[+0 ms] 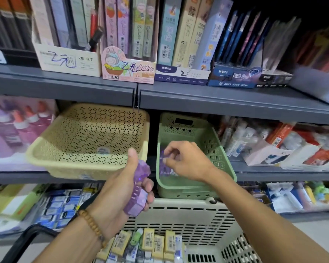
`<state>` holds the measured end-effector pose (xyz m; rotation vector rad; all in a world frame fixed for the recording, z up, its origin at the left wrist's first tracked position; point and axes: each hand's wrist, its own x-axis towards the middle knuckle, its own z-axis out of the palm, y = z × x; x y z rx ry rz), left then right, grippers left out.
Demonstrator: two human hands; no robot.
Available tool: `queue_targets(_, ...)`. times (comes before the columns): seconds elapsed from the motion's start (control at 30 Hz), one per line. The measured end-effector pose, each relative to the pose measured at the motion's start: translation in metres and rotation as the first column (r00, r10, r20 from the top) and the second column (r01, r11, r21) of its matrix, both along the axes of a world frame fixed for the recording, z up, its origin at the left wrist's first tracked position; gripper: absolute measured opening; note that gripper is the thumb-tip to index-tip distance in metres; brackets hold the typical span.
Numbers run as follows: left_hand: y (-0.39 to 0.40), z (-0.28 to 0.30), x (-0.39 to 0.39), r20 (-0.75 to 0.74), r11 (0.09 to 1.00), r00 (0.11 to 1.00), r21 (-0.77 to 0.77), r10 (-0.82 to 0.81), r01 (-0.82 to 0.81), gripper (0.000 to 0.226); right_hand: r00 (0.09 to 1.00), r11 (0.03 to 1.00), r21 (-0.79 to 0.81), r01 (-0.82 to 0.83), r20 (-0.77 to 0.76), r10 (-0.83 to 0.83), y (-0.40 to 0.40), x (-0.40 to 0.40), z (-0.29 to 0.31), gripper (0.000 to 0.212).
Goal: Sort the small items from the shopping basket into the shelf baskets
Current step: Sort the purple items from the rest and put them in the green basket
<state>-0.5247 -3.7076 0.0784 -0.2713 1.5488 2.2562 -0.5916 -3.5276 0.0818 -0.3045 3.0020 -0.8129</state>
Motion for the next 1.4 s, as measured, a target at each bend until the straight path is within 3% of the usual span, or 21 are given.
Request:
queue_targets(0.1, 0.002, -0.002, 0.0, 0.009, 1.0, 1.0, 0.006, -0.004, 0.004, 0.064, 0.989, 0.899, -0.427, -0.1, 0.058, 0.138, -0.009, 0.025, 0.022, 0.012)
queue_targets(0.17, 0.004, -0.002, 0.0, 0.008, 1.0, 1.0, 0.012, -0.024, 0.024, 0.067, 0.966, 0.842, -0.504, -0.194, 0.052, 0.254, -0.015, 0.041, 0.031, 0.022)
queue_targets(0.23, 0.004, -0.003, 0.0, 0.025, 0.997, 0.997, 0.032, -0.069, 0.068, 0.069, 0.954, 0.846, -0.471, -0.248, 0.033, 0.297, -0.02, 0.051, 0.032, 0.023)
queue_targets(0.43, 0.001, -0.003, -0.001, 0.066, 0.988, 0.986, 0.035, -0.153, 0.151, 0.072, 0.977, 0.876, -0.433, -0.213, -0.066, 0.204, -0.018, 0.056, 0.027, 0.025)
queue_targets(0.6, 0.006, -0.003, 0.002, 0.102, 0.982, 0.977, 0.008, -0.188, 0.188, 0.065, 0.958, 0.938, -0.202, -0.28, -0.127, 0.259, -0.009, 0.056, 0.018, 0.045)
queue_targets(0.67, 0.007, -0.002, 0.003, 0.128, 0.987, 0.979, 0.003, -0.161, 0.162, 0.061, 0.947, 0.948, -0.109, -0.298, -0.157, 0.28, -0.002, 0.054, 0.016, 0.046)
queue_targets(0.77, 0.004, 0.0, 0.002, 0.208, 0.999, 0.978, 0.04, -0.005, -0.003, 0.042, 0.958, 0.971, -0.073, -0.227, -0.198, 0.209, 0.017, 0.045, 0.014, 0.034)
queue_targets(0.83, 0.0, -0.002, 0.002, 0.289, 0.987, 0.955, 0.115, 0.074, -0.111, 0.027, 0.979, 0.992, -0.039, -0.118, -0.172, 0.109, 0.033, 0.033, 0.012, 0.029)
queue_targets(0.9, -0.003, -0.003, 0.004, 0.352, 0.971, 0.93, 0.167, 0.105, -0.173, 0.02, 0.997, 0.994, 0.105, -0.02, -0.071, 0.028, 0.046, 0.02, 0.005, 0.039)
queue_targets(1.0, -0.006, -0.003, 0.008, 0.397, 0.949, 0.915, 0.252, 0.076, -0.188, 0.017, 0.997, 0.97, 0.243, 0.002, 0.08, -0.022, 0.05, 0.006, -0.007, 0.049)
queue_targets(1.13, -0.007, -0.002, 0.012, 0.399, 0.918, 0.916, 0.35, 0.034, -0.187, 0.042, 0.976, 0.966, 0.256, -0.03, 0.217, -0.027, 0.045, -0.009, -0.015, 0.048)
queue_targets(1.3, -0.001, -0.004, 0.016, 0.287, 0.936, 0.957, 0.326, 0.037, -0.133, 0.038, 0.962, 0.974, 0.225, 0.003, 0.267, -0.065, 0.038, -0.01, -0.02, 0.04)
queue_targets(1.37, -0.002, -0.004, 0.015, 0.15, 0.965, 0.985, 0.237, 0.081, -0.116, 0.047, 0.978, 0.991, 0.125, 0.042, 0.196, -0.067, 0.037, -0.002, -0.012, 0.022)
queue_targets(1.4, -0.003, -0.003, 0.016, 0.08, 0.978, 0.992, 0.174, 0.102, -0.114, 0.057, 0.982, 0.999, -0.001, 0.053, 0.181, -0.052, 0.035, 0.005, -0.006, 0.013)
